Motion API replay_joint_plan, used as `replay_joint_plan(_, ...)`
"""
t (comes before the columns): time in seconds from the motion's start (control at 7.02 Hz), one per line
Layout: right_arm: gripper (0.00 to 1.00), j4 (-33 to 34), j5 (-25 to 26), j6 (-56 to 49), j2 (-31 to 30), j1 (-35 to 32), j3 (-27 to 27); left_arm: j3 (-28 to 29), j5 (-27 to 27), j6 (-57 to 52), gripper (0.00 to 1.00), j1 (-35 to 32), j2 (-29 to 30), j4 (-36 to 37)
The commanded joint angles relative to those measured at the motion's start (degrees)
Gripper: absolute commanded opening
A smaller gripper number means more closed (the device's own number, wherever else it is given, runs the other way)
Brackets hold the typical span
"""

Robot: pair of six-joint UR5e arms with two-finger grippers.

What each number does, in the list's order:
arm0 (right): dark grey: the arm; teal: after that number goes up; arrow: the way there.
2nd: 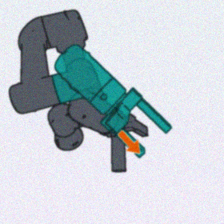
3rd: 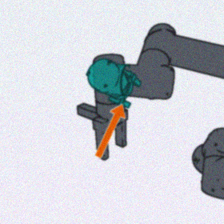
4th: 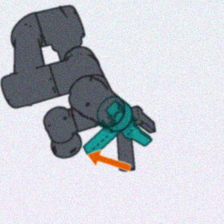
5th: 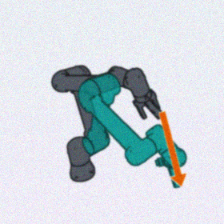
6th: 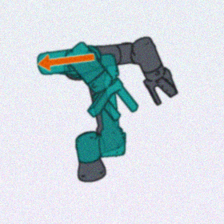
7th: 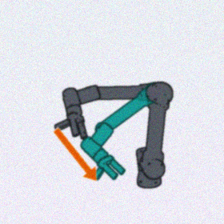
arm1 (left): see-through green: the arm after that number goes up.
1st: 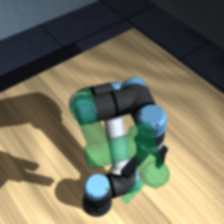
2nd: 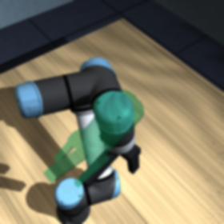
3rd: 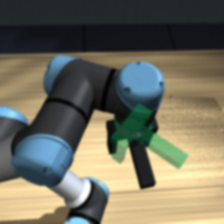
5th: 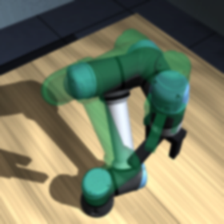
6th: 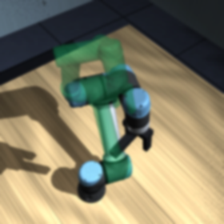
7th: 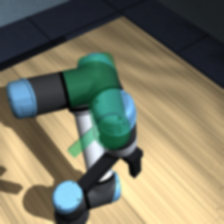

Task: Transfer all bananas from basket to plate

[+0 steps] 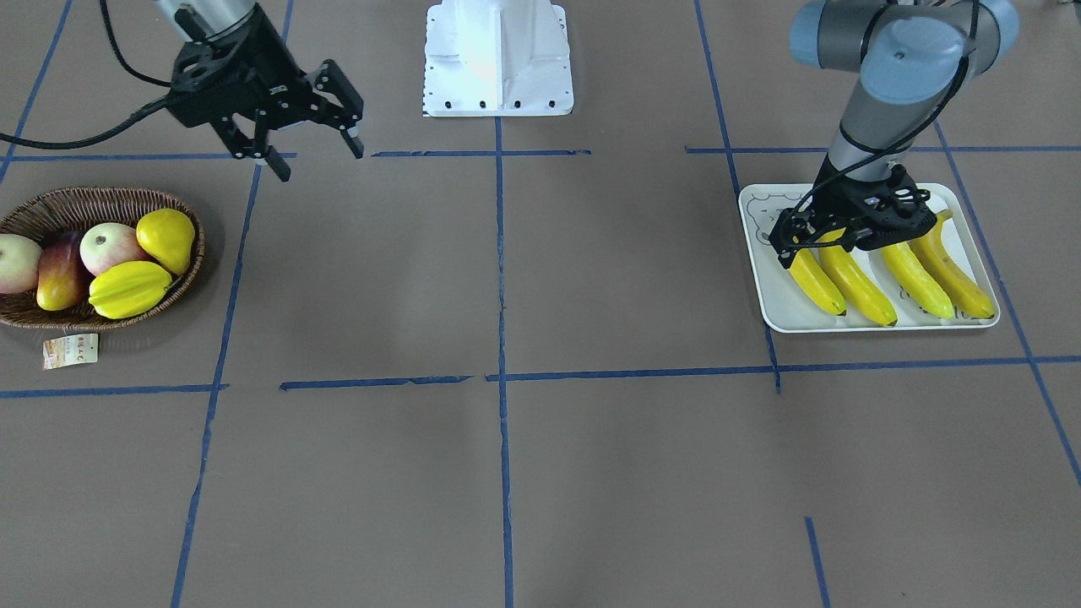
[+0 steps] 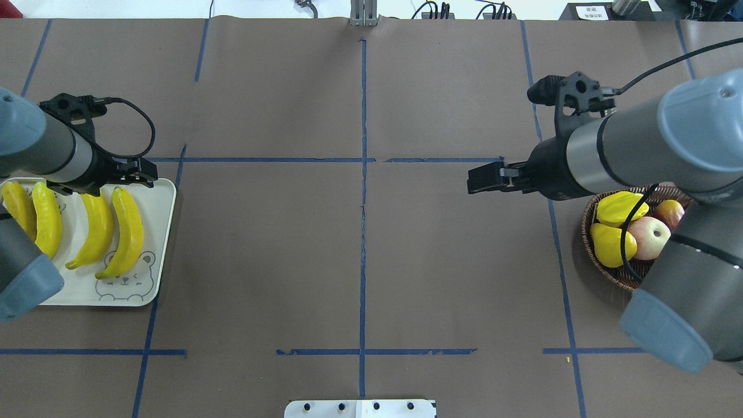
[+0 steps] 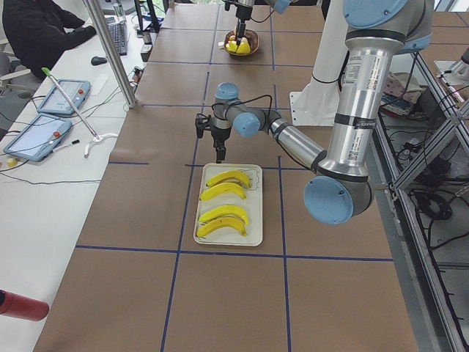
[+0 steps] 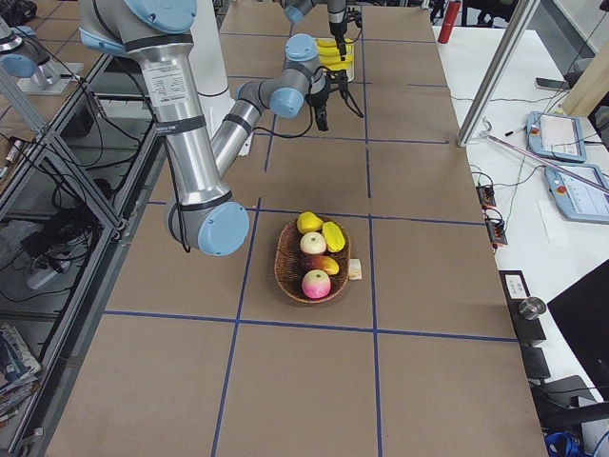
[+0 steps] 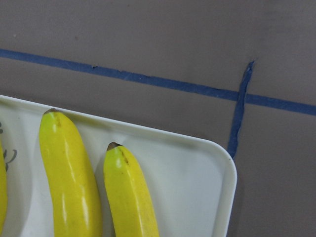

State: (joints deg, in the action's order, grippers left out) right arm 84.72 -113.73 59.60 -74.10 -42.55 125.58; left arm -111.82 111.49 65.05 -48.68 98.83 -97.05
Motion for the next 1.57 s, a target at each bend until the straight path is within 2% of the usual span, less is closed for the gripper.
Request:
replay_joint_plan(0.0,1.00,3.0,-4.6,-20.4,-9.3,-9.7,-0.2,-1.1,5.5,-17.6,1.00,-8.2,-2.1,0.7)
replay_joint_plan(0.14,1.00,3.2,-10.6,-29.6,-13.0,-17.1,-1.6,-0.6,5.7,-27.2,1.00,-13.0,-3.5,0.8)
replay_joint_plan(0.28,1.00,3.1,-18.5,-40.4,-13.8,-26.1,-8.0,1.1,7.2,-37.9,1.00,-18.9,-5.9,0.8)
replay_joint_plan(0.43,1.00,3.3,-22.7,-53.1,-14.1,-33.4,-14.9,5.5,13.1,-48.5,1.00,-25.9,-6.0,0.8)
replay_joint_plan(0.57,1.00,3.5,-24.5,-60.9,-14.1,-39.8,-21.5,11.4,21.1,-57.0,1.00,-33.9,-6.0,0.6)
replay_joint_plan(0.71,1.00,3.5,-28.9,-61.5,-14.3,-43.1,-24.3,15.6,24.1,-62.7,1.00,-38.3,-6.1,0.6)
replay_joint_plan(0.85,1.00,3.6,-27.6,-61.2,-14.4,-45.1,-23.9,16.4,24.1,-65.3,1.00,-40.8,-9.1,0.5)
replay_joint_plan(1.0,1.00,2.7,-22.8,-62.0,-17.6,-45.1,-24.7,16.6,22.7,-65.3,1.00,-41.1,-12.0,0.3)
replay_joint_plan(1.14,1.00,2.9,-18.9,-61.8,-18.4,-45.2,-25.5,16.4,22.1,-64.9,1.00,-41.5,-13.6,0.0)
replay_joint_plan(1.42,1.00,3.7,-20.2,-61.5,-18.8,-45.9,-26.9,17.2,22.4,-64.8,1.00,-41.7,-14.6,1.8)
